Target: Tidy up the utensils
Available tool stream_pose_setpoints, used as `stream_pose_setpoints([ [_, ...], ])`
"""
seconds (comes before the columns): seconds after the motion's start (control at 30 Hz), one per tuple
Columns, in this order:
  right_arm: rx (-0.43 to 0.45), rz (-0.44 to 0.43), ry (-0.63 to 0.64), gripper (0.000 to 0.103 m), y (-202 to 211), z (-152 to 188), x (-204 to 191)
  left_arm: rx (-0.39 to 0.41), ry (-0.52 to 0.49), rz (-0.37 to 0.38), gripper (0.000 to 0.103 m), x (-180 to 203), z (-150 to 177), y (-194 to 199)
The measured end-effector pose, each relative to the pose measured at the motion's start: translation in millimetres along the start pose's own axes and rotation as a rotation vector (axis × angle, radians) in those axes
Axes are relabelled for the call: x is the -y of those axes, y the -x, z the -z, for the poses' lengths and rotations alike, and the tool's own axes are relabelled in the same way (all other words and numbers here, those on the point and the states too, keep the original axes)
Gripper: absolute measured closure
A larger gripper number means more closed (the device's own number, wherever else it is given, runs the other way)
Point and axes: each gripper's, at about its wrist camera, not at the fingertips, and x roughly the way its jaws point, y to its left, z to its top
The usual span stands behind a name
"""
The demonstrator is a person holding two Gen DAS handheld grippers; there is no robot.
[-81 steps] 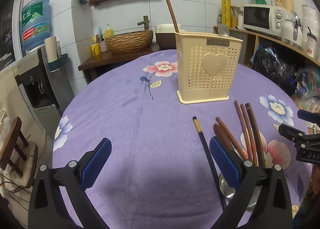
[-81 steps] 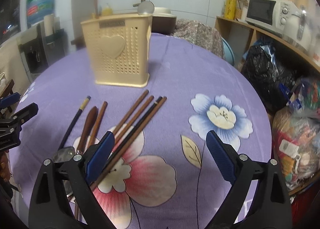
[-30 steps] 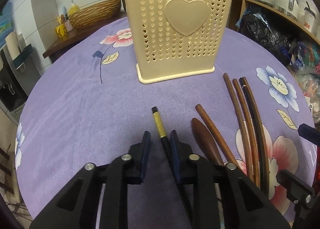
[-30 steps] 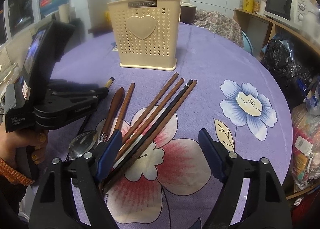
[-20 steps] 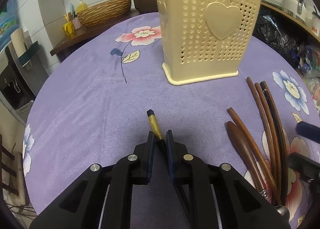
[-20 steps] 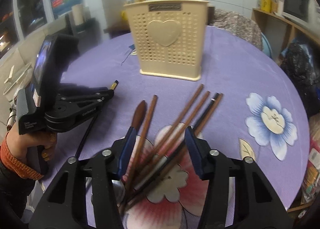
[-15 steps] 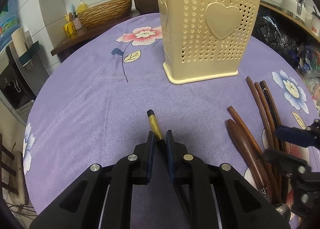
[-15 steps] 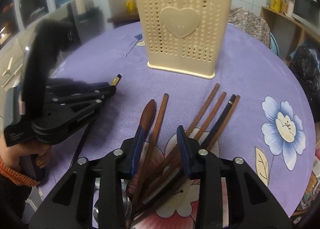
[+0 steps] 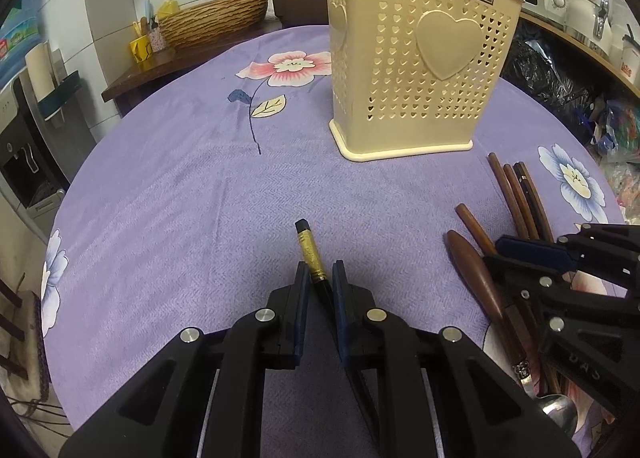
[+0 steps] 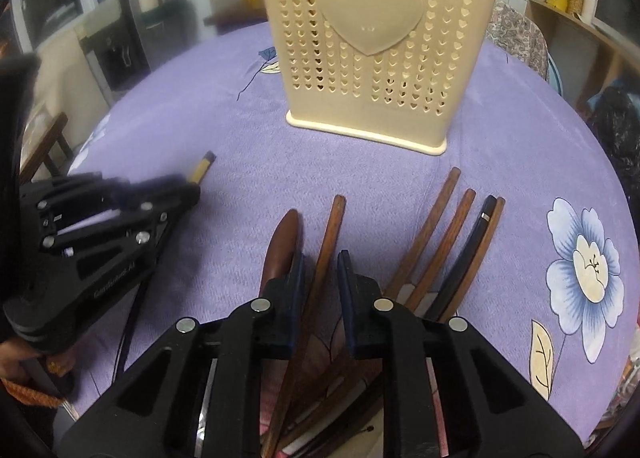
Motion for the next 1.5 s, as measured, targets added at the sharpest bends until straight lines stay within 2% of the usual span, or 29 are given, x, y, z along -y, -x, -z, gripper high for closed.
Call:
stream_pose_setpoints([
  [0.2,0.009,0.004,-0.030,0.085,-5,-8,0,-0.009,0.029,0.005,0.090,-2,-8,-6],
  [0.33,0.021,0.025,-0.027,0.093,-7,-10,-1,-0.004,0.049,0.018,0.090,-1,-10,-8],
  [0.57,0.067,-0.038,-0.048,0.095,-3,-10,4,0.020,0.053,0.046,0.093,4,-10,-8],
  [0.67,0.106,-0.055,-0.044,0.095,10,-11,6,0.057,0.064,0.066,0.093,1,-14,3],
  [0.87,0.210,-0.126,-0.062,0.095,54,-15,17,0.163,0.071,0.099,0.094,-1,-27,42],
  [1.03,0.310,-0.144,-0.065,0.095,101,-19,33,0.265,0.073,0.134,0.094,-4,-38,82],
  [1.13,0.371,-0.135,-0.067,0.095,132,-22,45,0.304,0.090,0.156,0.094,-9,-45,98],
  [1.27,0.428,-0.120,-0.078,0.095,163,-24,61,0.368,0.091,0.145,0.094,-15,-54,119],
  [1.5,0.494,-0.099,-0.103,0.095,195,-24,78,0.408,0.110,0.141,0.095,-20,-60,132],
])
